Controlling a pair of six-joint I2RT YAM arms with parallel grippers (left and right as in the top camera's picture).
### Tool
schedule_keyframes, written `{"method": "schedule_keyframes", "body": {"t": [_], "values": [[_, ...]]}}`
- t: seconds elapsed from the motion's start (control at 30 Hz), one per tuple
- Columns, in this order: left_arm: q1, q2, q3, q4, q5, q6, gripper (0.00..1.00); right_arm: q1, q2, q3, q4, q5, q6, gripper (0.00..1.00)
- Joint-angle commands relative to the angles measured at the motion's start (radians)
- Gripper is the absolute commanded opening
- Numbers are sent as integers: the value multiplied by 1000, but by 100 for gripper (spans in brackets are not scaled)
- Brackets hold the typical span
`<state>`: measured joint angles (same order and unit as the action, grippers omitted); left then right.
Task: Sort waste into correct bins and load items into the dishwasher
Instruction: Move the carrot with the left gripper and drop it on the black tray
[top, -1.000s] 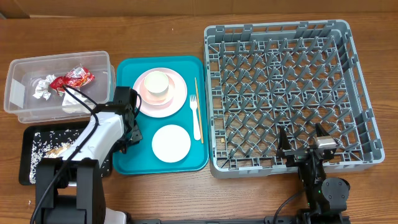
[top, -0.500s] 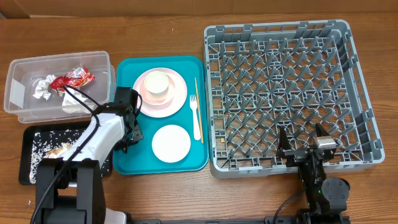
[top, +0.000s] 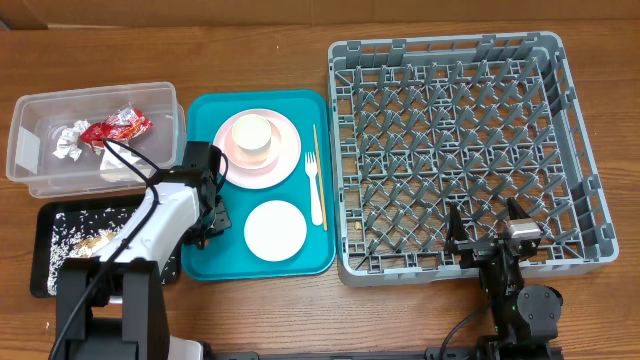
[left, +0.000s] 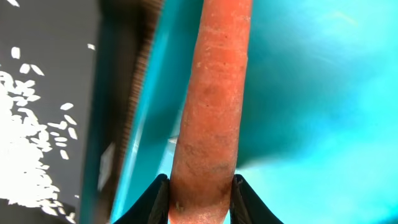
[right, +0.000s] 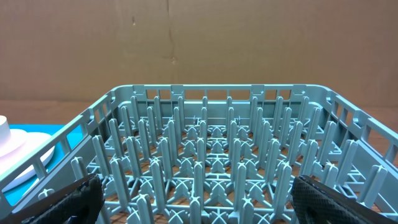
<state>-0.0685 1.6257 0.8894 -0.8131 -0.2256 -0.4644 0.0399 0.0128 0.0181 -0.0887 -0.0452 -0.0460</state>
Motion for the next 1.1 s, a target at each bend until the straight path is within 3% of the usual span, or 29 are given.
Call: {"method": "schedule_keyframes", "body": {"t": [0.0,0.27,0.37,0.5,0.8,1.07], "values": [[5,-92,19,-2,113,51,8,-2,-8,-10,8,-2,-3,100],[5,-220,19,-46,199,68,6,-2,-8,-10,8,-2,-3,100],[6,-251,21,-54,163,56,6,-2,-8,-10,8,-2,-3,100],[45,-302,47,-104,83,-50,7,-2,-8,-10,8,-2,-3,100],[302,-422,64,-129,100,-83,4,-2,-8,-10,8,-2,-3,100],[546,-413,47,-71,122,-154,4,-2,-8,-10,8,-2,-3,100]]}}
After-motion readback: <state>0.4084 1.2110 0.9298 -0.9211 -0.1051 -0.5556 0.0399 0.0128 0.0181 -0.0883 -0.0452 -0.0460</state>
